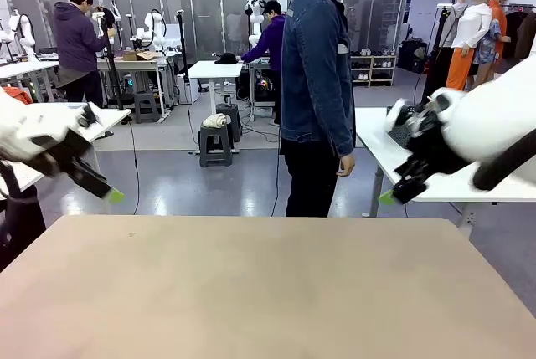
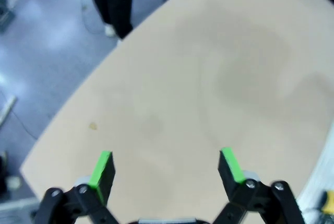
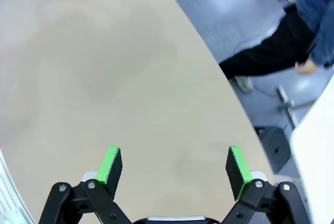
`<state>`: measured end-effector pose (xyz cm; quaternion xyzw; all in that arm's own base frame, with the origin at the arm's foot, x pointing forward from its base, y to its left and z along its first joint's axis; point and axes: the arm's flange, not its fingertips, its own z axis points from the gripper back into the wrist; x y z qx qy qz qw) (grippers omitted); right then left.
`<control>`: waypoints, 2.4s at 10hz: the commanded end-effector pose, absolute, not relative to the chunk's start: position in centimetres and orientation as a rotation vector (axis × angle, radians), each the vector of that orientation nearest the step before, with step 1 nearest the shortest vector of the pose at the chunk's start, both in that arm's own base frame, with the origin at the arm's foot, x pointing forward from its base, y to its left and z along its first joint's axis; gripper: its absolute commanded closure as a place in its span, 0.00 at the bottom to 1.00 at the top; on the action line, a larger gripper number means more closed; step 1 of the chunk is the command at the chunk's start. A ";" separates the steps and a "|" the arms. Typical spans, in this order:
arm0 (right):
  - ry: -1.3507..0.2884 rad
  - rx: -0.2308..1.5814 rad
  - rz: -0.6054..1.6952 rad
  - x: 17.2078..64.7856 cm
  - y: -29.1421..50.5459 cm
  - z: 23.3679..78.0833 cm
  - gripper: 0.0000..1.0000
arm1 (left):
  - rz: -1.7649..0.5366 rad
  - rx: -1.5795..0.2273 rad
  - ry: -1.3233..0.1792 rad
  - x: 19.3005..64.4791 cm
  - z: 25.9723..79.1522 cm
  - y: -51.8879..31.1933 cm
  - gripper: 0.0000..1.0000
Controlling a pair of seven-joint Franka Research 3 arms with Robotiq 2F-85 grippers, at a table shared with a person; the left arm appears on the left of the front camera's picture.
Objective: Fold the towels and place them in the basket.
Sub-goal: When a person lays out a Towel with hook on the table, fold it in half twice.
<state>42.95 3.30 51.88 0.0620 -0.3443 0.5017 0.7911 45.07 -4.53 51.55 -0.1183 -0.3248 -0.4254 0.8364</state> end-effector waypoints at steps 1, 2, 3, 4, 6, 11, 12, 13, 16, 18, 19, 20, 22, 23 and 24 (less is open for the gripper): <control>-0.747 0.196 1.194 43.4 0.2 54.1 0.00 | -1.037 -0.316 -0.684 47.1 53.6 -1.2 0.00; -0.750 0.210 1.244 43.0 -1.5 55.6 0.00 | -1.089 -0.333 -0.701 47.5 54.9 0.5 0.00; -0.758 0.239 1.293 42.7 -2.6 56.6 0.00 | -1.111 -0.361 -0.708 47.7 55.8 1.9 0.00; -0.771 0.297 1.367 42.6 -3.6 57.3 0.00 | -1.143 -0.428 -0.719 48.1 56.3 3.1 0.00; -0.794 0.384 1.442 42.3 -5.1 58.2 0.00 | -1.177 -0.492 -0.752 48.3 57.1 5.7 0.00; -0.786 0.415 1.452 41.9 -5.1 58.3 0.00 | -1.140 -0.472 -0.744 48.1 56.4 5.2 0.00; -0.786 0.415 1.452 41.9 -5.1 58.3 0.00 | -1.188 -0.521 -0.756 47.8 56.8 7.0 0.00; -0.786 0.415 1.452 41.9 -5.1 58.3 0.00 | -1.188 -0.521 -0.756 47.8 56.8 7.0 0.00; -0.786 0.415 1.452 41.9 -5.1 58.3 0.00 | -1.188 -0.521 -0.756 47.8 56.8 7.0 0.00; -0.746 0.474 1.436 42.1 -4.9 58.5 0.00 | -1.224 -0.566 -0.735 47.7 56.9 7.1 0.00; -0.747 0.494 1.404 42.4 -5.2 59.0 0.00 | -1.266 -0.575 -0.768 47.6 58.0 7.6 0.00; -0.740 0.507 1.340 42.9 -5.8 59.5 0.00 | -1.291 -0.568 -0.802 47.7 59.3 8.6 0.00; -0.762 0.574 1.307 44.0 -7.3 60.1 0.00 | -1.332 -0.586 -0.836 48.6 60.4 10.0 0.00; -0.775 0.581 1.324 44.8 -8.3 60.6 0.00 | -1.361 -0.615 -0.849 49.4 60.7 10.8 0.00; -0.776 0.587 1.336 45.7 -9.5 61.1 0.00 | -1.399 -0.636 -0.872 50.5 61.1 11.7 0.00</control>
